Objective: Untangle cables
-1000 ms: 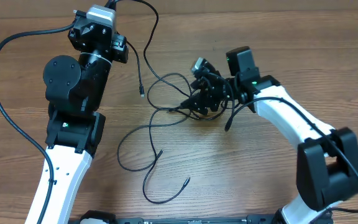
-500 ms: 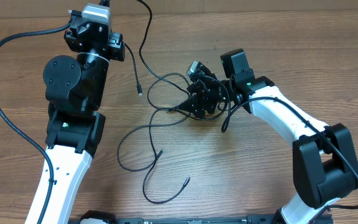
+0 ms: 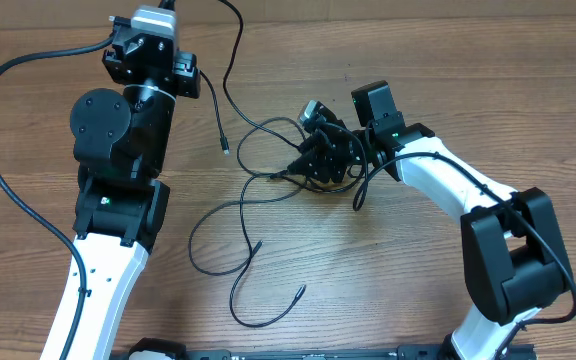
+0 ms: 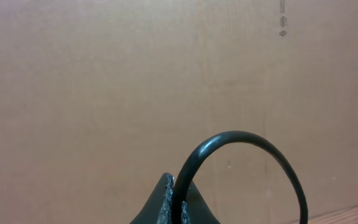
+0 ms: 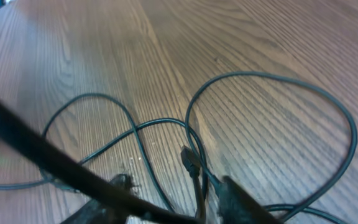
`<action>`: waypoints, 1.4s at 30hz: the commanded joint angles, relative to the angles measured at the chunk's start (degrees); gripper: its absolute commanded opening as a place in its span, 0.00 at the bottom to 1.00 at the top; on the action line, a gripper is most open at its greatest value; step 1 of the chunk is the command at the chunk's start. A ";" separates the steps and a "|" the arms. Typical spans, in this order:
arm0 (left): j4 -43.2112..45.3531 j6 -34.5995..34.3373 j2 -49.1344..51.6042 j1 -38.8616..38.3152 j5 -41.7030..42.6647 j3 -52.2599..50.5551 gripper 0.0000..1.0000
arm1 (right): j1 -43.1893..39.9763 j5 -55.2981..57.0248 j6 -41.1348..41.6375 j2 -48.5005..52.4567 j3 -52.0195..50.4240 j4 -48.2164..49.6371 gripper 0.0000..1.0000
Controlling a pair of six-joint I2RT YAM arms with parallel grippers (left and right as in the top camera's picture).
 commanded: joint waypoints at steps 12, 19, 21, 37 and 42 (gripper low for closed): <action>-2.60 3.41 -0.61 0.72 -6.38 0.72 0.04 | -1.53 -0.31 1.64 2.12 1.60 3.82 0.04; -8.13 12.76 0.22 0.76 -7.17 0.70 0.04 | -5.97 -0.24 4.90 -1.90 5.05 4.59 0.04; -9.84 14.40 0.92 1.14 -7.56 0.70 0.04 | -7.74 -0.20 5.09 -2.84 6.12 4.57 0.04; -9.27 26.23 15.96 4.20 5.95 0.70 0.04 | -25.55 22.80 8.04 -3.96 8.70 9.40 0.04; -2.89 26.27 22.08 1.97 13.20 0.70 0.08 | -29.73 31.89 5.79 -3.93 8.70 13.62 0.04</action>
